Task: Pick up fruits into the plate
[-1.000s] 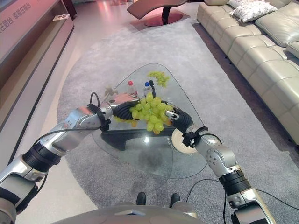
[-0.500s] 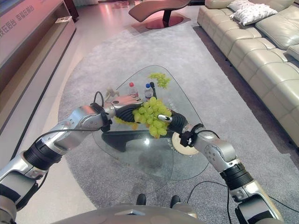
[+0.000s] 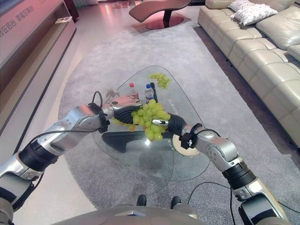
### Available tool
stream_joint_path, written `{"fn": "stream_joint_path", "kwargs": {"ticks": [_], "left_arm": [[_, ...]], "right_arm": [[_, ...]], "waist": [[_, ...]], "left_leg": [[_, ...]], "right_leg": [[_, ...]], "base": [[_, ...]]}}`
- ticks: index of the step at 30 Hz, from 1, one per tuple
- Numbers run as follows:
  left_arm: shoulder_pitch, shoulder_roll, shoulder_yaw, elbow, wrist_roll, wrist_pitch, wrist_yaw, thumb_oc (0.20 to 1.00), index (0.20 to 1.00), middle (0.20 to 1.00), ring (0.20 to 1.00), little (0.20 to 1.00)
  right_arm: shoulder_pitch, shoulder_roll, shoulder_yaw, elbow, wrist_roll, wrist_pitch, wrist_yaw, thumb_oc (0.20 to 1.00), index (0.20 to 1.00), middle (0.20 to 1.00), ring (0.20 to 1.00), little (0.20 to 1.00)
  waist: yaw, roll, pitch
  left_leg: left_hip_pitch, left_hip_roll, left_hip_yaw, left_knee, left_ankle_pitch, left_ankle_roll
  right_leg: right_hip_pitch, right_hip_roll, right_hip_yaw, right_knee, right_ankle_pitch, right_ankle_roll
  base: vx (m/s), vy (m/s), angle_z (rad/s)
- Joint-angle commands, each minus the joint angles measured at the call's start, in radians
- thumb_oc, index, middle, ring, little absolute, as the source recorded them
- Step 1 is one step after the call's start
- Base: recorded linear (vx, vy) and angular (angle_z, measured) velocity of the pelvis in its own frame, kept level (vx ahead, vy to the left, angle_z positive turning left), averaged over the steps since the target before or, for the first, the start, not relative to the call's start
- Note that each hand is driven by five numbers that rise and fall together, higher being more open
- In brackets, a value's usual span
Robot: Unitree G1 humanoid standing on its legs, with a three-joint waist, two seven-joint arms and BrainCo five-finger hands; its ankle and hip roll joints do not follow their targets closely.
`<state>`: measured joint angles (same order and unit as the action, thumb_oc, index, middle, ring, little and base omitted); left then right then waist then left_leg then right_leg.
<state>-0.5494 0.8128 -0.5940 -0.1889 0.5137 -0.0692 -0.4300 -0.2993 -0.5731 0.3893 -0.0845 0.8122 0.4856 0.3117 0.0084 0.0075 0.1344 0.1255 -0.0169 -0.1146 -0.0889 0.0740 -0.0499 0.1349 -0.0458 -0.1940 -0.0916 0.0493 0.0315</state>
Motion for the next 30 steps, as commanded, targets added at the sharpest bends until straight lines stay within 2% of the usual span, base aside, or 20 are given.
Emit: {"fn": "stream_joint_path", "kwargs": {"ticks": [1, 22, 23, 24, 30], "left_arm": [[-0.126, -0.009, 0.013, -0.027, -0.001, -0.031, 0.031, 0.2, 0.2, 0.2, 0.2, 0.2], [-0.119, -0.024, 0.022, -0.024, -0.021, -0.021, 0.037, 0.2, 0.2, 0.2, 0.2, 0.2], [-0.112, -0.032, 0.024, -0.02, -0.021, -0.021, 0.032, 0.545, 0.545, 0.545, 0.545, 0.545], [-0.111, -0.035, 0.023, -0.017, -0.03, -0.019, 0.035, 1.0, 1.0, 1.0, 1.0, 1.0], [-0.081, -0.058, 0.035, 0.0, -0.051, -0.014, 0.025, 1.0, 1.0, 1.0, 1.0, 1.0]], "right_arm": [[-0.059, 0.005, 0.022, -0.074, 0.009, -0.023, 0.029, 0.2, 0.2, 0.2, 0.2, 0.2], [-0.052, 0.025, 0.0, -0.06, 0.031, -0.042, 0.008, 0.2, 0.2, 0.2, 0.2, 0.2], [-0.048, 0.031, -0.003, -0.058, 0.031, -0.046, 0.008, 0.2, 0.2, 0.2, 0.2, 0.2], [-0.048, 0.035, -0.005, -0.057, 0.032, -0.048, 0.006, 0.2, 0.2, 0.2, 0.2, 0.2], [-0.043, 0.059, -0.022, -0.044, 0.055, -0.072, -0.01, 0.2, 0.2, 0.2, 0.2, 0.2]], "waist": [[0.025, -0.037, -0.045], [0.027, -0.036, -0.042], [0.028, -0.036, -0.042], [0.028, -0.036, -0.041], [0.031, -0.034, -0.041]], "left_leg": [[0.041, -0.015, 0.113, 0.036, -0.128, 0.019], [0.045, -0.015, 0.111, 0.035, -0.131, 0.021], [0.045, -0.015, 0.111, 0.035, -0.132, 0.021], [0.044, -0.016, 0.11, 0.035, -0.131, 0.021], [0.048, -0.014, 0.111, 0.031, -0.131, 0.021]], "right_leg": [[0.03, -0.028, 0.014, 0.017, -0.039, 0.072], [0.034, -0.026, 0.017, 0.014, -0.041, 0.071], [0.034, -0.026, 0.017, 0.014, -0.041, 0.071], [0.034, -0.026, 0.018, 0.013, -0.041, 0.071], [0.036, -0.025, 0.017, 0.01, -0.04, 0.071]], "base": [[0.0, 0.0, 0.0], [0.0, 0.0, 0.0], [0.0, 0.0, 0.0], [0.0, 0.0, 0.0], [0.0, 0.0, 0.0]]}}
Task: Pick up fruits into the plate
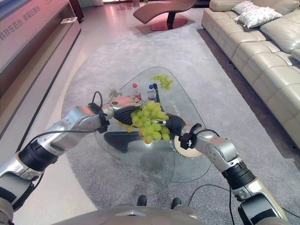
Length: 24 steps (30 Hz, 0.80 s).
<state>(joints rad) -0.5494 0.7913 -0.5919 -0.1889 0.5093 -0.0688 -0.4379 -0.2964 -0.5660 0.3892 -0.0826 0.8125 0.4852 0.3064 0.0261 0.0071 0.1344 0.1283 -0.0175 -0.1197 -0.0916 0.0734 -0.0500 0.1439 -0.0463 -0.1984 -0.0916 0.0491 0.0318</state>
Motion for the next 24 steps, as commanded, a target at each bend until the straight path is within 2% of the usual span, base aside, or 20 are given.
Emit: {"fn": "stream_joint_path", "kwargs": {"ticks": [1, 10, 17, 24], "left_arm": [[-0.074, -0.035, 0.04, 0.003, -0.055, -0.014, 0.032, 1.0, 1.0, 1.0, 1.0, 1.0], [0.043, -0.033, 0.111, 0.036, -0.118, 0.005, 0.074, 1.0, 1.0, 1.0, 1.0, 1.0], [0.186, -0.016, 0.193, 0.08, -0.171, -0.032, 0.125, 1.0, 1.0, 1.0, 1.0, 1.0], [0.268, -0.042, 0.246, 0.129, -0.268, -0.013, 0.152, 1.0, 1.0, 1.0, 1.0, 1.0]], "right_arm": [[-0.039, 0.054, -0.028, -0.044, 0.06, -0.079, -0.011, 0.2, 0.2, 0.2, 0.2, 0.2], [0.037, 0.068, -0.099, -0.004, 0.089, -0.147, -0.015, 0.2, 0.2, 0.2, 0.2, 0.2], [0.12, 0.081, -0.177, 0.034, 0.166, -0.198, 0.013, 0.2, 0.2, 0.2, 0.2, 0.2], [0.167, 0.119, -0.232, 0.083, 0.199, -0.251, 0.002, 0.2, 0.2, 0.2, 0.2, 0.2]], "waist": [[0.014, -0.034, -0.042], [0.019, -0.03, -0.04], [0.03, -0.029, -0.035], [0.036, -0.026, -0.034]], "left_leg": [[0.045, -0.013, 0.117, 0.033, -0.13, 0.021], [0.047, -0.008, 0.125, 0.033, -0.131, 0.022], [0.048, -0.005, 0.126, 0.033, -0.129, 0.022], [0.061, 0.001, 0.127, 0.025, -0.136, 0.021]], "right_leg": [[0.027, -0.025, 0.02, 0.01, -0.039, 0.071], [0.027, -0.028, 0.018, 0.006, -0.036, 0.074], [0.03, -0.03, 0.01, 0.004, -0.034, 0.075], [0.038, -0.029, 0.004, 0.004, -0.042, 0.078]], "base": [[0.0, 0.0, 0.0], [0.0, 0.0, 0.0], [0.01, 0.001, 0.0], [0.03, 0.002, 0.0]]}}
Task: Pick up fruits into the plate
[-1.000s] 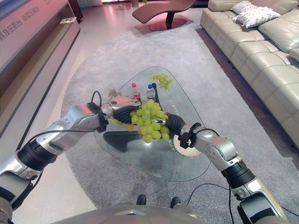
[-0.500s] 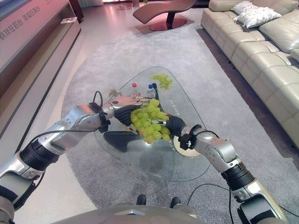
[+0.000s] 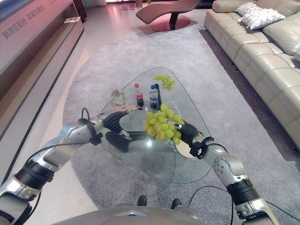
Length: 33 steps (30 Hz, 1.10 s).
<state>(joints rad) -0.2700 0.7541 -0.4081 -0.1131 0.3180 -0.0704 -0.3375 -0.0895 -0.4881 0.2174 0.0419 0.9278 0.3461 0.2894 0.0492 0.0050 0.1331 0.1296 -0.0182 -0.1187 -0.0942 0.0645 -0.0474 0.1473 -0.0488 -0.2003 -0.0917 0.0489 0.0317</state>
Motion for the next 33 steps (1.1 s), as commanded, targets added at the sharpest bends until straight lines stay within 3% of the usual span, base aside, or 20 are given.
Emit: {"fn": "stream_joint_path", "kwargs": {"ticks": [1, 6, 11, 16, 23, 25, 28, 30, 32, 33], "left_arm": [[-0.009, -0.005, 0.064, 0.054, -0.078, -0.01, 0.05, 1.0, 1.0, 1.0, 1.0, 1.0], [0.068, -0.023, 0.118, 0.1, -0.144, -0.005, 0.056, 1.0, 1.0, 1.0, 1.0, 1.0], [0.142, -0.039, 0.166, 0.161, -0.243, 0.04, 0.066, 1.0, 1.0, 1.0, 1.0, 1.0], [0.263, -0.092, 0.216, 0.303, -0.356, 0.075, 0.117, 1.0, 1.0, 1.0, 1.0, 1.0], [0.251, -0.192, 0.155, 0.64, -0.432, 0.038, 0.283, 1.0, 1.0, 1.0, 1.0, 1.0], [0.241, -0.224, 0.152, 0.693, -0.435, 0.039, 0.307, 1.0, 1.0, 1.0, 1.0, 1.0], [0.201, -0.284, 0.123, 0.849, -0.457, -0.012, 0.361, 1.0, 1.0, 1.0, 1.0, 1.0], [0.196, -0.289, 0.12, 0.862, -0.46, -0.019, 0.364, 1.0, 1.0, 1.0, 1.0, 1.0], [0.159, -0.311, 0.084, 0.932, -0.474, -0.041, 0.386, 1.0, 1.0, 1.0, 1.0, 1.0], [0.156, -0.312, 0.083, 0.935, -0.475, -0.042, 0.387, 1.0, 1.0, 1.0, 1.0, 1.0]], "right_arm": [[-0.039, 0.042, -0.061, -0.041, 0.086, -0.115, 0.016, 0.2, 0.2, 0.2, 0.2, 0.2], [-0.011, 0.061, -0.113, -0.015, 0.089, -0.154, 0.006, 0.2, 0.2, 0.2, 0.2, 0.2], [0.01, 0.074, -0.152, 0.02, 0.074, -0.204, -0.01, 0.2, 0.2, 0.2, 0.2, 0.2], [0.031, 0.081, -0.199, 0.067, 0.047, -0.294, -0.03, 0.2, 0.2, 0.2, 0.2, 0.2], [-0.07, 0.034, -0.2, 0.211, 0.045, -0.413, -0.09, 0.2, 0.2, 0.2, 0.2, 0.2], [-0.098, 0.02, -0.204, 0.237, 0.028, -0.421, -0.112, 0.2, 0.2, 0.2, 0.2, 0.2], [-0.195, -0.033, -0.207, 0.313, -0.049, -0.447, -0.189, 0.2, 0.2, 0.2, 0.2, 0.2], [-0.205, -0.037, -0.207, 0.322, -0.057, -0.451, -0.193, 0.2, 0.2, 0.2, 0.2, 0.2], [-0.297, -0.095, -0.194, 0.4, -0.14, -0.456, -0.237, 0.2, 0.2, 0.2, 0.2, 0.2], [-0.302, -0.098, -0.193, 0.405, -0.142, -0.456, -0.237, 0.2, 0.2, 0.2, 0.2, 0.2]], "waist": [[0.013, -0.024, -0.032], [0.013, -0.023, -0.024], [0.012, -0.02, -0.008], [0.011, -0.016, 0.043], [0.009, -0.003, 0.157], [0.007, 0.004, 0.181], [-0.008, 0.025, 0.271], [-0.01, 0.028, 0.28], [-0.023, 0.045, 0.352], [-0.024, 0.046, 0.353]], "left_leg": [[0.059, 0.002, 0.125, 0.027, -0.127, 0.018], [0.057, 0.005, 0.131, 0.033, -0.128, 0.018], [0.053, 0.008, 0.138, 0.041, -0.131, 0.019], [0.015, 0.013, 0.146, 0.069, -0.134, 0.022], [-0.084, 0.012, 0.137, 0.124, -0.126, 0.025], [-0.1, 0.011, 0.134, 0.134, -0.125, 0.025], [-0.17, 0.008, 0.113, 0.176, -0.114, 0.02], [-0.179, 0.007, 0.11, 0.18, -0.112, 0.019], [-0.269, -0.001, 0.087, 0.231, -0.101, 0.012], [-0.275, -0.002, 0.086, 0.235, -0.101, 0.012]], "right_leg": [[0.034, -0.027, 0.006, 0.004, -0.041, 0.078], [0.032, -0.028, 0.005, 0.006, -0.04, 0.077], [0.028, -0.029, 0.006, 0.01, -0.04, 0.076], [-0.012, -0.03, 0.011, 0.033, -0.039, 0.071], [-0.121, -0.025, 0.025, 0.107, -0.046, 0.055], [-0.137, -0.024, 0.028, 0.119, -0.049, 0.052], [-0.212, -0.019, 0.034, 0.184, -0.061, 0.035], [-0.221, -0.018, 0.034, 0.191, -0.062, 0.033], [-0.314, -0.02, 0.037, 0.244, -0.064, 0.019], [-0.32, -0.02, 0.037, 0.248, -0.064, 0.019]], "base": [[0.0, 0.0, 0.0], [0.03, -0.008, 0.0], [0.05, -0.018, -0.01], [0.01, -0.064, -0.02], [-0.11, -0.09, -0.03], [-0.08, -0.065, -0.03], [-0.12, -0.065, -0.07], [-0.08, -0.034, -0.04], [-0.16, -0.04, -0.02], [-0.11, 0.002, -0.08]]}}
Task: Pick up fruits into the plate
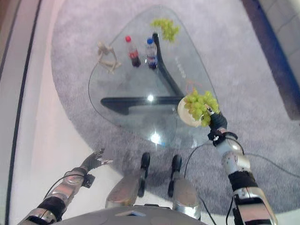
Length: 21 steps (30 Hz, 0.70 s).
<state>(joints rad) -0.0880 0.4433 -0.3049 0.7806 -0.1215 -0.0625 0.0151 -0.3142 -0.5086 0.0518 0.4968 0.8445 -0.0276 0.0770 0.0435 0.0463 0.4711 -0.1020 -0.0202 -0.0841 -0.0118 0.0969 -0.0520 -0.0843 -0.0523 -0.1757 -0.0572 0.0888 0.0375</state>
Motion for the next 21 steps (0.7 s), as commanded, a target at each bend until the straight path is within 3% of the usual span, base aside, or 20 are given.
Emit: {"fn": "stream_joint_path", "kwargs": {"ticks": [1, 11, 21], "left_arm": [[-0.033, -0.004, -0.032, 0.049, -0.044, -0.051, 0.042, 1.0, 1.0, 1.0, 1.0, 1.0], [-0.098, 0.005, -0.105, 0.038, -0.118, -0.05, 0.077, 1.0, 1.0, 1.0, 1.0, 1.0], [-0.103, 0.018, -0.14, -0.012, -0.178, -0.071, 0.105, 1.0, 1.0, 1.0, 1.0, 1.0]], "right_arm": [[-0.099, -0.091, -0.023, -0.033, -0.074, -0.078, -0.033, 0.2, 0.2, 0.2, 0.2, 0.2], [-0.285, -0.186, 0.02, 0.115, -0.118, -0.039, -0.099, 0.2, 0.2, 0.2, 0.2, 0.2], [-0.421, -0.238, 0.064, 0.19, -0.2, 0.018, -0.184, 0.2, 0.2, 0.2, 0.2, 0.2]], "waist": [[-0.02, 0.008, 0.028], [-0.002, 0.043, 0.049], [0.024, 0.086, 0.049]], "left_leg": [[-0.063, -0.002, 0.048, 0.164, -0.13, 0.015], [-0.349, -0.026, 0.029, 0.254, -0.108, 0.016], [-0.493, -0.043, 0.039, 0.308, -0.109, 0.016]], "right_leg": [[-0.109, -0.017, 0.012, 0.225, -0.104, 0.011], [-0.405, -0.03, 0.003, 0.355, -0.114, 0.004], [-0.572, -0.044, 0.008, 0.455, -0.136, 0.013]], "base": [[-0.08, 0.016, -0.11], [-0.07, -0.018, -0.09], [-0.03, 0.011, 0.05]]}}
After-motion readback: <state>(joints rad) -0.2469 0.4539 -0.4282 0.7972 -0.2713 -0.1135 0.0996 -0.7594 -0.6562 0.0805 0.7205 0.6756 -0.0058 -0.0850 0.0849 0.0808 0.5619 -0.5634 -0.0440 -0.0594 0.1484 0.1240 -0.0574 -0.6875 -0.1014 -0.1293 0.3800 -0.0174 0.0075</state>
